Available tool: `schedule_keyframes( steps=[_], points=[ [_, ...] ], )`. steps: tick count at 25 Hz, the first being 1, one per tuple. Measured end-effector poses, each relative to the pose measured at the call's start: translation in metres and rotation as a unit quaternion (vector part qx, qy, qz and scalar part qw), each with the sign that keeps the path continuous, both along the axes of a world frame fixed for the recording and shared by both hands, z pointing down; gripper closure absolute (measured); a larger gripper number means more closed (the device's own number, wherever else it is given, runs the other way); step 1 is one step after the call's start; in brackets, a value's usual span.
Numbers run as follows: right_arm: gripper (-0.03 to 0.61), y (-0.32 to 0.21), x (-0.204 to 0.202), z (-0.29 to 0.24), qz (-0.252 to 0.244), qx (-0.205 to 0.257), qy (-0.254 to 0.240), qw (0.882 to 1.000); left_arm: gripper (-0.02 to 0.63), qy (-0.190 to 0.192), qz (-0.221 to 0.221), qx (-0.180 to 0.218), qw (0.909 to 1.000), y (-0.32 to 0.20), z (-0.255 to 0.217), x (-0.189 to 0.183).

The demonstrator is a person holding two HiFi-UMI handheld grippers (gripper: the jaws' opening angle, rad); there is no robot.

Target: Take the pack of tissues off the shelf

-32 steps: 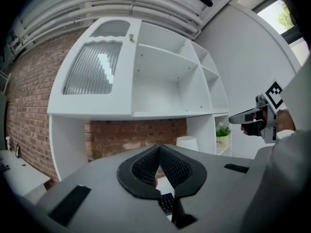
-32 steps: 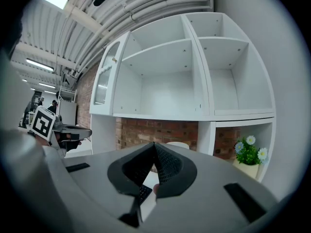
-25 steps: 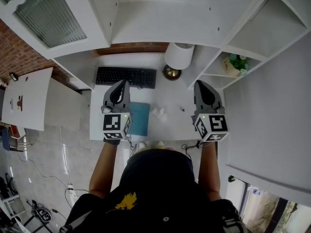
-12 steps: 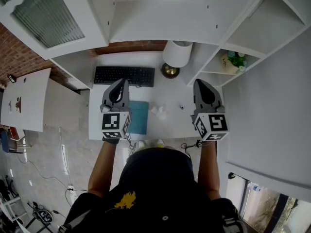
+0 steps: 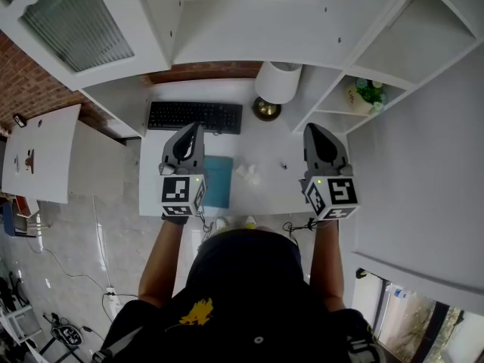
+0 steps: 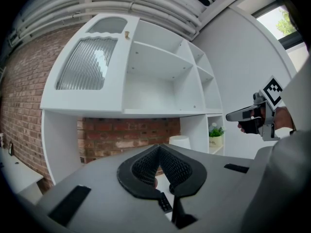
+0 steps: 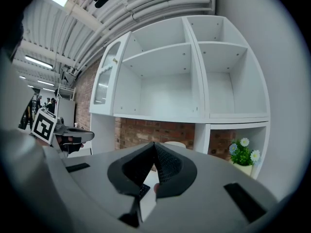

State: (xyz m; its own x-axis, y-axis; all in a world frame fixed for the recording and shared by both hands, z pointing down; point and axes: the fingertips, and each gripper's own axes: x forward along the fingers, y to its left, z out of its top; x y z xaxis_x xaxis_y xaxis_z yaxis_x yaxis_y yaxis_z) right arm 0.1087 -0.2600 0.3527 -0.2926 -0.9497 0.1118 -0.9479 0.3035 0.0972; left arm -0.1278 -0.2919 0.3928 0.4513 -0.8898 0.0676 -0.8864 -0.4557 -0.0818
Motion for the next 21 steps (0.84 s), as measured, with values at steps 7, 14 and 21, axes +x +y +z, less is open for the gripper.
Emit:
schedule_keyframes(
  steps=[7, 14, 21],
  points=[
    [0.577, -0.001, -0.002, 0.0, -0.026, -0.005, -0.034, 0.999, 0.6, 0.0, 0.008, -0.004, 1.0, 0.005, -0.001, 0.005],
    [0.575, 0.001, -0.011, -0.018, -0.056, 0.015, -0.034, 0.998, 0.6, 0.005, 0.045, -0.008, 0.9989, 0.014, -0.003, 0.029],
    [0.575, -0.018, -0.046, -0.034, -0.156, 0.045, 0.065, 0.985, 0.6, 0.0, 0.02, 0.014, 0.9997, 0.002, -0.002, 0.007]
  ],
)
